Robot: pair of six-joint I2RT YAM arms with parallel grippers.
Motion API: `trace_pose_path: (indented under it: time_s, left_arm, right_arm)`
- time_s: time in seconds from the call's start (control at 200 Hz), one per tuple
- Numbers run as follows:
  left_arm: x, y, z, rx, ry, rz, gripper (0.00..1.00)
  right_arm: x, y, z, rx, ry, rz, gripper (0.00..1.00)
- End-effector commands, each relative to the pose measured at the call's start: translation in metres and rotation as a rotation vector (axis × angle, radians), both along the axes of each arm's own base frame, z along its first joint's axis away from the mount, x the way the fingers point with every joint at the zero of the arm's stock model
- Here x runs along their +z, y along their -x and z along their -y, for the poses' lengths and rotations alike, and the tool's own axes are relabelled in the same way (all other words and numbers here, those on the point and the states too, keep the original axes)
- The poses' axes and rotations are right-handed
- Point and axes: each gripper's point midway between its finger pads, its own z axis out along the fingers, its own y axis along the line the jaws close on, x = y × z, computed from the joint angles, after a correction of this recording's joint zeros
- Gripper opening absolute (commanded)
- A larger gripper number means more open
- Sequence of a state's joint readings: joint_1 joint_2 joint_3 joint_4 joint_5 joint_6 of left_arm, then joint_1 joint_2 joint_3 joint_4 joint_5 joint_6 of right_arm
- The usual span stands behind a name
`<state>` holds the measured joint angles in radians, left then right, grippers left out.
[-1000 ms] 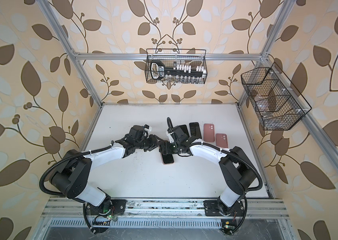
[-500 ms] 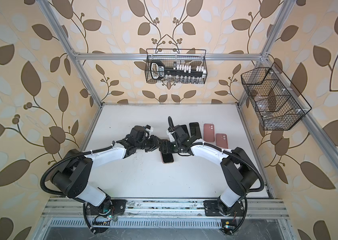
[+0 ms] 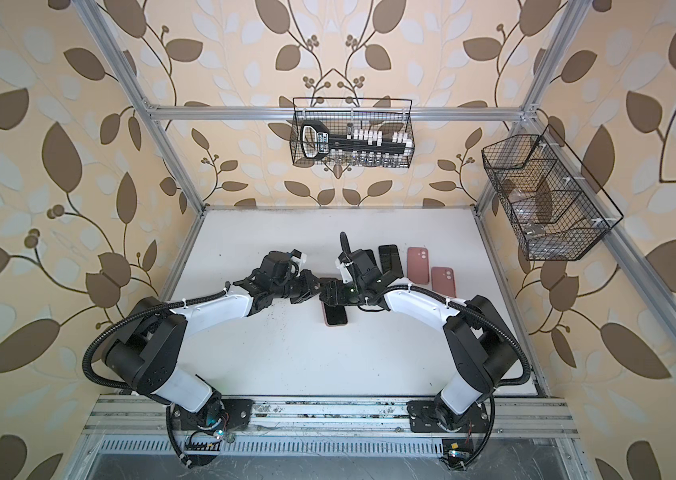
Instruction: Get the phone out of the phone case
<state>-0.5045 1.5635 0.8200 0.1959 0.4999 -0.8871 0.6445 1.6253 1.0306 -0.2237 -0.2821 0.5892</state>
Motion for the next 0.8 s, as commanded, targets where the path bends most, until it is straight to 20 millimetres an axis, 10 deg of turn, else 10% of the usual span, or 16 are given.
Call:
trace_pose_path:
  time_s: [0.0, 0.37, 0.795]
  left_arm:
    - [0.011, 0.0, 0.007, -0.023, 0.018, 0.039, 0.03]
    - [0.024, -0.003, -0.003, 0.036, 0.004, 0.075, 0.0]
    - [0.087, -0.025, -0.013, 0.24, 0.186, 0.158, 0.0]
  right_arm:
    - [0.015, 0.0, -0.002, 0.004, -0.032, 0.044, 0.67]
    - [0.033, -0.001, 0.012, -0.016, -0.056, 0.092, 0.78]
    - [0.097, 0.002, 0.063, -0.071, -0.243, 0.209, 0.84]
